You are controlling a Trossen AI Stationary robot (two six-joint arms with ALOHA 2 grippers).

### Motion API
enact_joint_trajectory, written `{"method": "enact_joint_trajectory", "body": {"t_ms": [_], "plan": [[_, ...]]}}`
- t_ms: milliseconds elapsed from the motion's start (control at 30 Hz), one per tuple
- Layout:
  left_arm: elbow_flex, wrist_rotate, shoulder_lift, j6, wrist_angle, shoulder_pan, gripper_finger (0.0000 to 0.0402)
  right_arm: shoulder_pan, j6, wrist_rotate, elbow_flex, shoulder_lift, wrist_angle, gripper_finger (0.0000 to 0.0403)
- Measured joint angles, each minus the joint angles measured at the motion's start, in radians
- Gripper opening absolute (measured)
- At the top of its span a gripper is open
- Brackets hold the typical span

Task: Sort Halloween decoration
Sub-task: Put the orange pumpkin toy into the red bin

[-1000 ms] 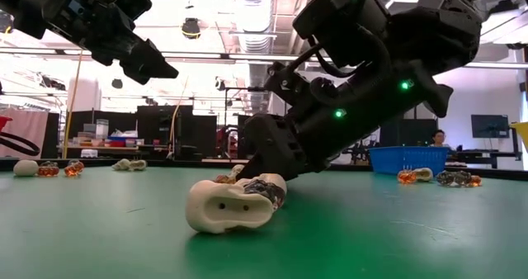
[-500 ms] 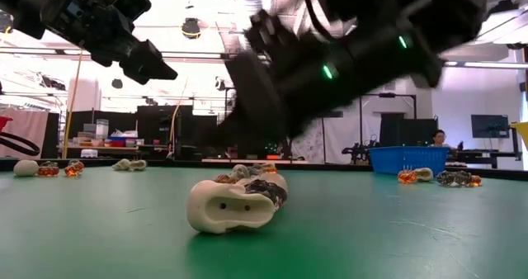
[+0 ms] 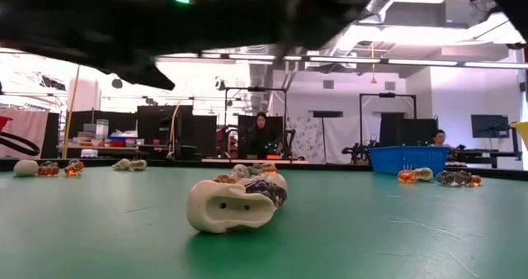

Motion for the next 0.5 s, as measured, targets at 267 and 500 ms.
{"method": "enact_joint_trajectory", "body": {"t_ms": [267,500], "plan": [[0.000,0.005,-0.068,-0.012,-0.017,-0.004,0.0194,-0.024,-0.014,-0.115,0.319,0.191,-0.081,0.0144],[0.000,0.059,-0.065,-0.020,-0.016,-0.007,0.0194,-0.043,0.017,-0.114,0.417,0.224,-0.196,0.0189]]}}
